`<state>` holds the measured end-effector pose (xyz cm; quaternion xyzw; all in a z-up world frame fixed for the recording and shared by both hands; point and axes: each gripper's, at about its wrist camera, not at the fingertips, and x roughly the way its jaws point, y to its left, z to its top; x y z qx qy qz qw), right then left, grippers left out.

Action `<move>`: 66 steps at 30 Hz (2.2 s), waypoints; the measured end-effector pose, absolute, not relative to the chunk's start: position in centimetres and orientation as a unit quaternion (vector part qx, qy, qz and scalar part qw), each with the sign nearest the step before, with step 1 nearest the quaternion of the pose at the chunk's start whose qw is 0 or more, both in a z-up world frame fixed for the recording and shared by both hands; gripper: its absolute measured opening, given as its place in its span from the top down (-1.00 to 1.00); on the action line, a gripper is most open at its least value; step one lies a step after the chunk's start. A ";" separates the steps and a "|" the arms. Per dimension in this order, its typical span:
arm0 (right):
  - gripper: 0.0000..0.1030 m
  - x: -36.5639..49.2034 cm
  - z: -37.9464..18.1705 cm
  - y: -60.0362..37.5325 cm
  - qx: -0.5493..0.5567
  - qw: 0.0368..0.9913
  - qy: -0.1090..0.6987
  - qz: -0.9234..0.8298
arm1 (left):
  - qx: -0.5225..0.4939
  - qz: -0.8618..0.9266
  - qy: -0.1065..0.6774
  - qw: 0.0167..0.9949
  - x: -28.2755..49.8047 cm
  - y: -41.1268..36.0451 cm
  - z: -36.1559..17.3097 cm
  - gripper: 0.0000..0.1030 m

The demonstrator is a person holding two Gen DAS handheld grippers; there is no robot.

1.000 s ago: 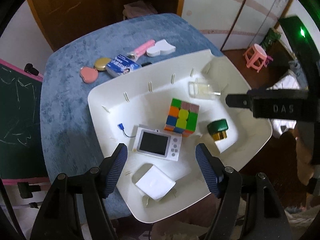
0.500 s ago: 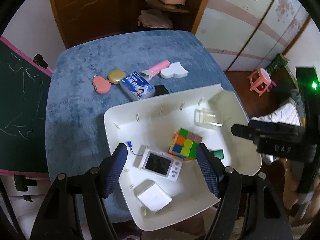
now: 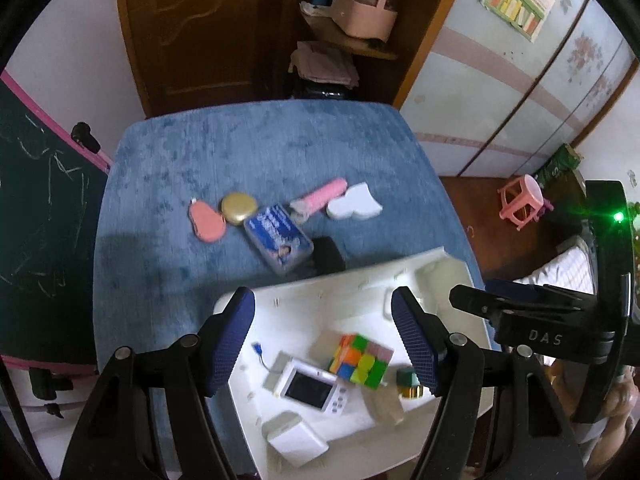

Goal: Organize rigid objects
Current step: 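Move both tools back toward the floss box and white cloud piece, then grasp the blue floss box with the left tool while the right tool grasps the white cloud piece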

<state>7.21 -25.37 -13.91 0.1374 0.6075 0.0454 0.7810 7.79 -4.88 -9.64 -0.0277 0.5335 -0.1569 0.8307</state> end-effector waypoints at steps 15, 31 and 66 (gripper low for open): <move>-0.30 18.0 -11.1 -25.3 0.132 0.780 0.611 0.033 | -0.077 -0.097 0.525 0.842 14.8 -4.5 -8.3 -0.44; -0.38 26.0 -23.5 -27.6 0.285 0.663 0.691 -0.050 | -0.136 0.004 0.605 0.784 21.5 -4.2 -19.1 -0.44; -0.38 31.6 -31.6 -23.0 0.219 0.623 0.738 -0.139 | -0.164 0.053 0.710 0.683 24.0 -5.4 -30.3 -0.44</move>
